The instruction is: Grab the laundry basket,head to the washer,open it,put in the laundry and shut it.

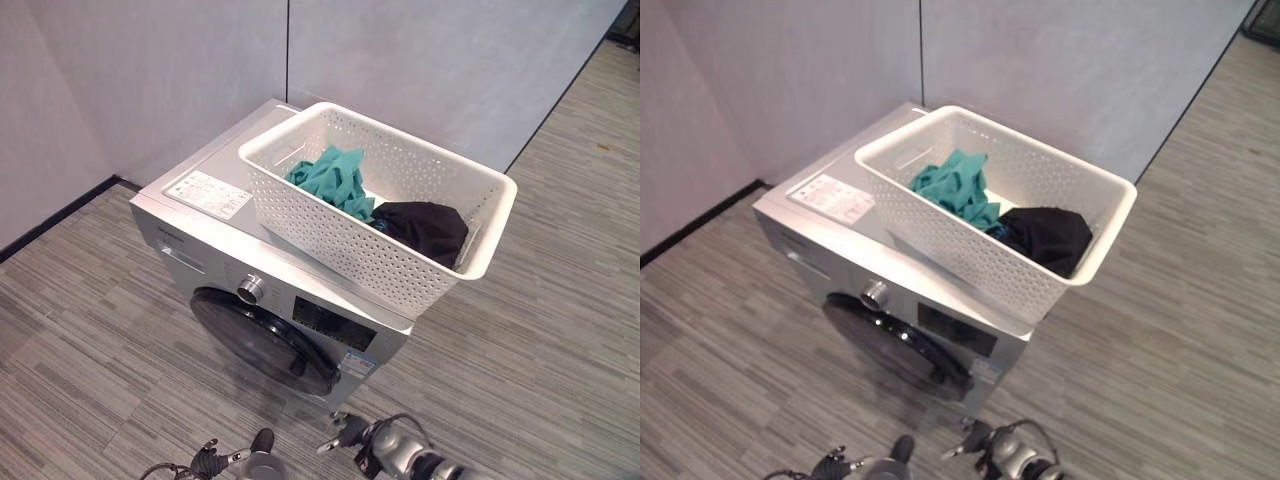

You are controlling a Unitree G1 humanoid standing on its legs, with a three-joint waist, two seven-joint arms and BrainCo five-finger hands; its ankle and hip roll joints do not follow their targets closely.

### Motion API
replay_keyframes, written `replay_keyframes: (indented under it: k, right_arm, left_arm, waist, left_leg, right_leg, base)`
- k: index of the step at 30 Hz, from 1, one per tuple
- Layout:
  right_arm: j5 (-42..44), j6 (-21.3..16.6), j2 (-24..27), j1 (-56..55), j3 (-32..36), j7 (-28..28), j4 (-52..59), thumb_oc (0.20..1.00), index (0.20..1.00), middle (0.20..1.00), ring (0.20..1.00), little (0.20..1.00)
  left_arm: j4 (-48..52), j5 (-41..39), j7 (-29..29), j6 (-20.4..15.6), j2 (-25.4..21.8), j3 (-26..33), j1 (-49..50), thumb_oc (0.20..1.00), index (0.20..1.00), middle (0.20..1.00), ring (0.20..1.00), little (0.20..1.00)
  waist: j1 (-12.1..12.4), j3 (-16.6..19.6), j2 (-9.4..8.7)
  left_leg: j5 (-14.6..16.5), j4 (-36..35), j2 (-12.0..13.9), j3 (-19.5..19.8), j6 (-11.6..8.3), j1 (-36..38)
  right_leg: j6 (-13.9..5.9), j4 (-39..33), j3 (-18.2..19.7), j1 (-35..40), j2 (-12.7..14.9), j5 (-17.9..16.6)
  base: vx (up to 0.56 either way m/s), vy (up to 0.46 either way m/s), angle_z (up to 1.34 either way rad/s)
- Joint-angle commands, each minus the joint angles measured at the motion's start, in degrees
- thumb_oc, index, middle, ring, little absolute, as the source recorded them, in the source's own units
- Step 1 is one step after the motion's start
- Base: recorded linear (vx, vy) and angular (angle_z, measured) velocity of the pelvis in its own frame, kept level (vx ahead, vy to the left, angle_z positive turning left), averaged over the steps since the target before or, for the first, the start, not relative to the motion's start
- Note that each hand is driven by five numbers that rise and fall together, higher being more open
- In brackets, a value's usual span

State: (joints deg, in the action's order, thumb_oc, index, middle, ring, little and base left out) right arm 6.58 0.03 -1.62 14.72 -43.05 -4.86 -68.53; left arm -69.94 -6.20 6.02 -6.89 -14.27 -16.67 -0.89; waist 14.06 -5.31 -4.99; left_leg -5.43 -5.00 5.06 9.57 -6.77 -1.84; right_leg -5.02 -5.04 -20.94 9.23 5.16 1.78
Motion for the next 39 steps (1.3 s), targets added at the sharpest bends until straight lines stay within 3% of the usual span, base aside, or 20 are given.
replay_keyframes:
  k: [1,12,17,24,32,34,36,37,38,39]
  right_arm:
    - [4.3,-1.7,-1.8,1.7,-2.3,0.3,3.5,1.000,1.000,1.000,1.000,1.000]
    - [1.0,-0.9,7.6,6.3,3.4,2.4,9.8,1.000,1.000,1.000,1.000,1.000]
    - [1.5,-1.3,8.6,8.1,5.0,3.1,12.1,1.000,1.000,1.000,1.000,1.000]
    - [5.1,-2.2,7.0,13.5,6.2,5.3,11.1,1.000,1.000,1.000,1.000,1.000]
    - [11.5,-3.3,3.8,25.6,8.5,9.4,3.3,1.000,1.000,1.000,1.000,1.000]
    - [13.9,-3.6,1.6,30.0,9.9,11.3,0.0,1.000,1.000,1.000,1.000,1.000]
    - [16.2,-4.2,-0.3,29.9,9.6,11.6,0.0,1.000,1.000,1.000,1.000,1.000]
    - [17.4,-4.7,-0.8,29.3,9.2,11.8,0.5,1.000,1.000,1.000,1.000,1.000]
    - [20.1,-5.3,-1.0,27.7,8.7,11.4,1.1,1.000,1.000,1.000,1.000,1.000]
    - [20.1,-5.3,-1.0,27.7,8.7,11.4,1.1,1.000,1.000,1.000,1.000,1.000]
  left_arm:
    - [-4.0,0.4,1.7,-0.5,0.8,-2.0,-2.6,1.000,1.000,1.000,1.000,1.000]
    - [-4.7,-0.5,2.3,-0.4,-1.1,1.4,-0.3,1.000,1.000,1.000,1.000,1.000]
    - [-4.2,-1.8,2.3,-0.7,-1.8,2.9,0.7,1.000,1.000,1.000,1.000,1.000]
    - [-1.5,-4.3,3.0,-1.7,-1.6,1.4,-0.1,1.000,1.000,1.000,1.000,1.000]
    - [3.7,-9.0,3.8,-3.2,-1.0,-4.7,-3.1,1.000,1.000,1.000,1.000,1.000]
    - [3.6,-8.9,4.5,-2.9,-1.2,-8.3,-6.7,1.000,1.000,1.000,1.000,1.000]
    - [3.9,-8.7,5.1,-2.9,-1.2,-10.3,-8.4,1.000,1.000,1.000,1.000,1.000]
    - [3.9,-8.5,5.3,-2.7,-1.0,-11.7,-9.7,1.000,1.000,1.000,1.000,1.000]
    - [5.8,-8.4,4.8,-2.8,-1.4,-13.4,-10.1,1.000,1.000,1.000,1.000,1.000]
    - [5.8,-8.4,4.8,-2.8,-1.4,-13.4,-10.1,1.000,1.000,1.000,1.000,1.000]
  waist:
    - [0.6,-0.4,-1.06]
    - [-0.7,-0.4,-1.19]
    - [-0.4,-0.8,-1.37]
    - [1.6,-3.0,-1.04]
    - [5.1,-9.1,1.72]
    - [6.7,-11.6,3.24]
    - [7.4,-11.9,4.07]
    - [7.2,-11.8,4.26]
    - [5.7,-11.7,5.06]
    - [5.7,-11.5,5.10]
  left_leg:
    - [4.4,0.7,0.0,-0.1,1.87,0.1]
    - [4.4,0.0,-1.0,-0.9,2.58,-0.5]
    - [4.5,0.0,-1.3,-1.2,2.85,-0.9]
    - [3.6,0.0,-2.1,-0.4,3.22,-4.1]
    - [1.2,1.1,-3.5,1.6,3.36,-12.1]
    - [0.7,2.7,-4.3,3.3,3.19,-14.5]
    - [0.2,2.6,-4.2,4.8,2.57,-14.7]
    - [-0.8,2.7,-4.6,6.6,2.62,-15.8]
    - [-2.9,2.9,-6.6,11.9,2.58,-16.3]
    - [-3.0,2.9,-6.5,12.0,2.57,-16.5]
  right_leg:
    - [-1.87,1.1,3.3,-2.7,5.3,0.4]
    - [-2.79,1.0,4.6,-4.7,6.7,-1.1]
    - [-2.89,0.9,5.1,-5.5,6.7,-1.5]
    - [-3.21,0.1,4.7,-7.6,7.1,-2.5]
    - [-3.16,0.0,4.8,-14.2,7.1,-4.3]
    - [-2.53,1.9,4.0,-15.7,7.1,-3.7]
    - [-1.98,3.0,3.2,-15.1,6.4,-2.0]
    - [-1.30,4.8,5.7,-15.5,4.9,-0.3]
    - [1.01,10.0,18.1,-16.8,-2.2,5.2]
    - [1.00,9.9,18.0,-17.0,-2.3,5.1]
  base:
    - [0.00,0.000,0.00]
    - [0.00,0.005,0.00]
    - [0.01,0.016,-0.13]
    - [-0.07,0.012,0.07]
    - [-0.14,0.029,0.04]
    - [-0.14,-0.038,0.19]
    - [-0.05,-0.134,0.65]
    - [-0.04,-0.188,0.92]
    - [-0.04,-0.155,1.44]
    - [-0.14,-0.245,2.09]
